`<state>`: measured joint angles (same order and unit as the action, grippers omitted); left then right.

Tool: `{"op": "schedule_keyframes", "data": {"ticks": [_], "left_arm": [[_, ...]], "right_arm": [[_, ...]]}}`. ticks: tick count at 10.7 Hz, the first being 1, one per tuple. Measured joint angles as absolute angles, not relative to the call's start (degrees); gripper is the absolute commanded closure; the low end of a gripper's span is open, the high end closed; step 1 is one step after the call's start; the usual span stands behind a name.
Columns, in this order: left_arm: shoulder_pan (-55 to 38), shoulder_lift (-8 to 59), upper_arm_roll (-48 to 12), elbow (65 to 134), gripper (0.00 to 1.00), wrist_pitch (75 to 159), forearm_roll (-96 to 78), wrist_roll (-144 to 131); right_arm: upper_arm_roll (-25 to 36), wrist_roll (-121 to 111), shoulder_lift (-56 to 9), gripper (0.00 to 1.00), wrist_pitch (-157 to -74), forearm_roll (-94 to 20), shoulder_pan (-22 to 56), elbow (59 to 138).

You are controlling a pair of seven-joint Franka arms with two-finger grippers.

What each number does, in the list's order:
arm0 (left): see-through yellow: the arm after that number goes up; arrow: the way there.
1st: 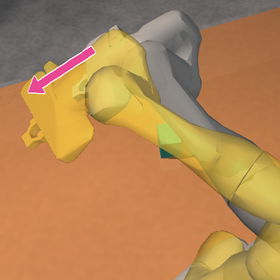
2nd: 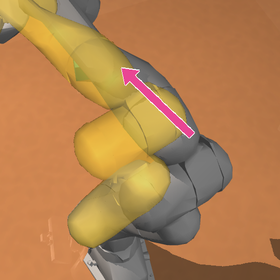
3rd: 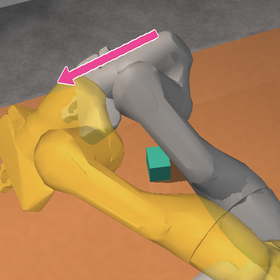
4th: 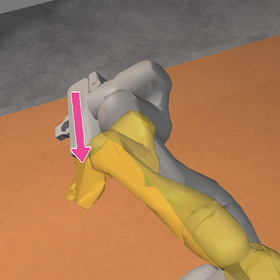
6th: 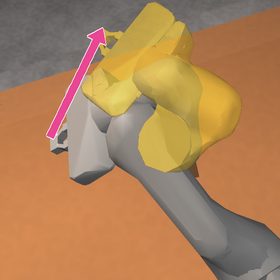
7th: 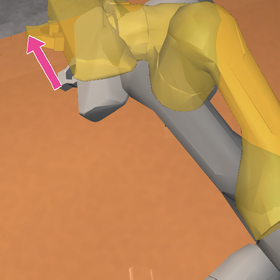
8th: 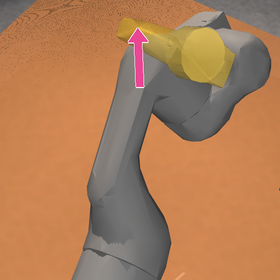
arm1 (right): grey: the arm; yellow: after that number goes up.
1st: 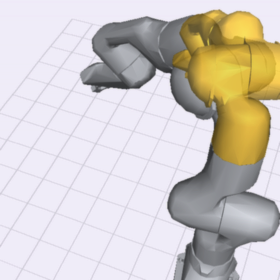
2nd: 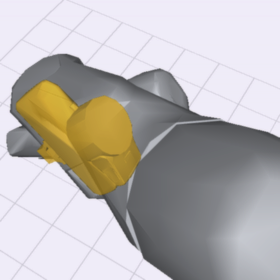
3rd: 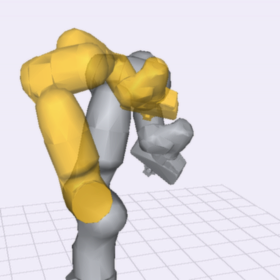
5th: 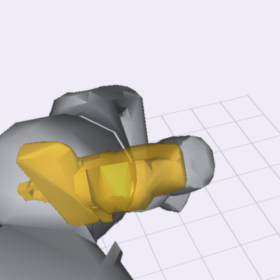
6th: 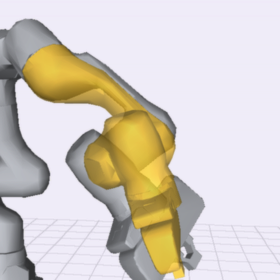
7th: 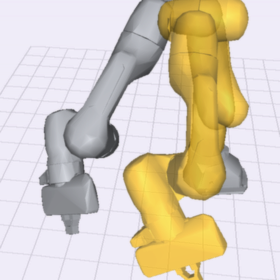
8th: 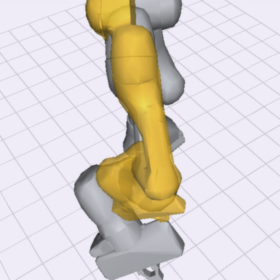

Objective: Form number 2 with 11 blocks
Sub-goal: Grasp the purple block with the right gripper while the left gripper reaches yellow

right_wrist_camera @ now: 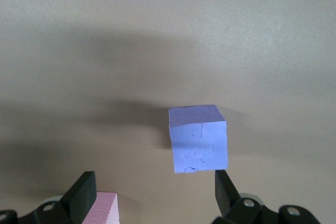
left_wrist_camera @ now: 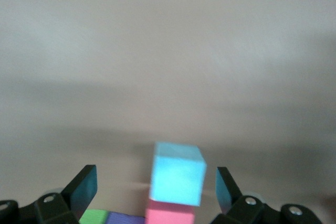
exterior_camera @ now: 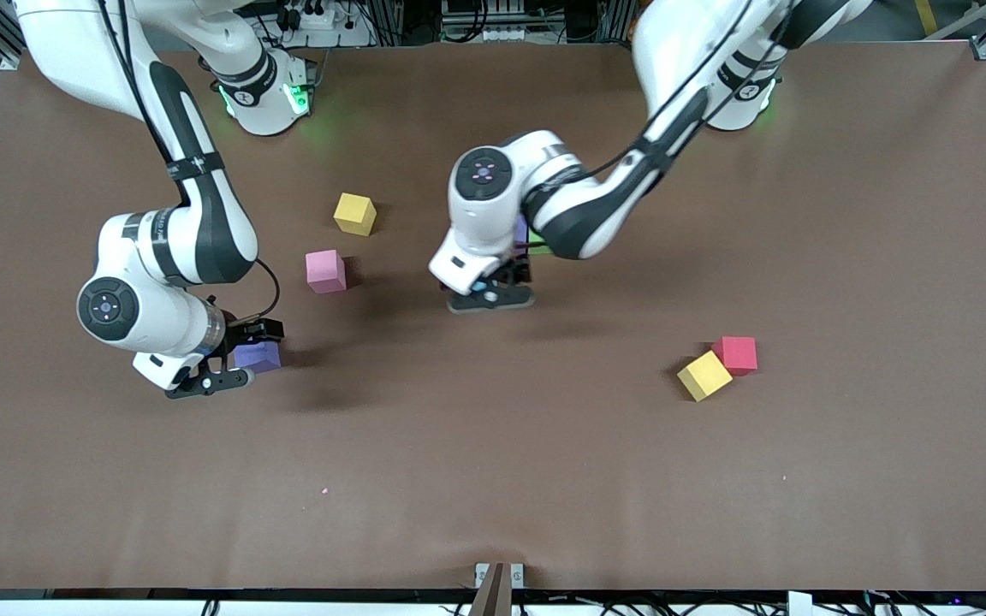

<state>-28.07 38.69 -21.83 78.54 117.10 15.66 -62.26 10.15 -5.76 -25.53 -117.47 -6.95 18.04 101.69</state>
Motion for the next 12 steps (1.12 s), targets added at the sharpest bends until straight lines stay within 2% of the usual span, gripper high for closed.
{"op": "schedule_keyframes", "data": {"ticks": [4, 7, 12], "left_arm": [[-14.2, 34.3, -21.6, 79.2, 0.00, 108.7, 12.4, -61.7], [-7.7, 36.2, -21.3, 81.9, 0.00, 108.5, 12.8, -60.2], [-0.8, 40.6, -21.3, 82.5, 0.00, 110.7, 14.1, -55.3]], "right_arm": [[9.9, -5.8, -25.6, 0.00, -118.0, -6.9, 18.1, 101.6], [9.9, -5.9, -25.7, 0.00, -118.2, -6.9, 18.1, 101.7], [9.6, -5.9, -25.9, 0.00, -118.9, -6.9, 18.4, 101.7]]}}
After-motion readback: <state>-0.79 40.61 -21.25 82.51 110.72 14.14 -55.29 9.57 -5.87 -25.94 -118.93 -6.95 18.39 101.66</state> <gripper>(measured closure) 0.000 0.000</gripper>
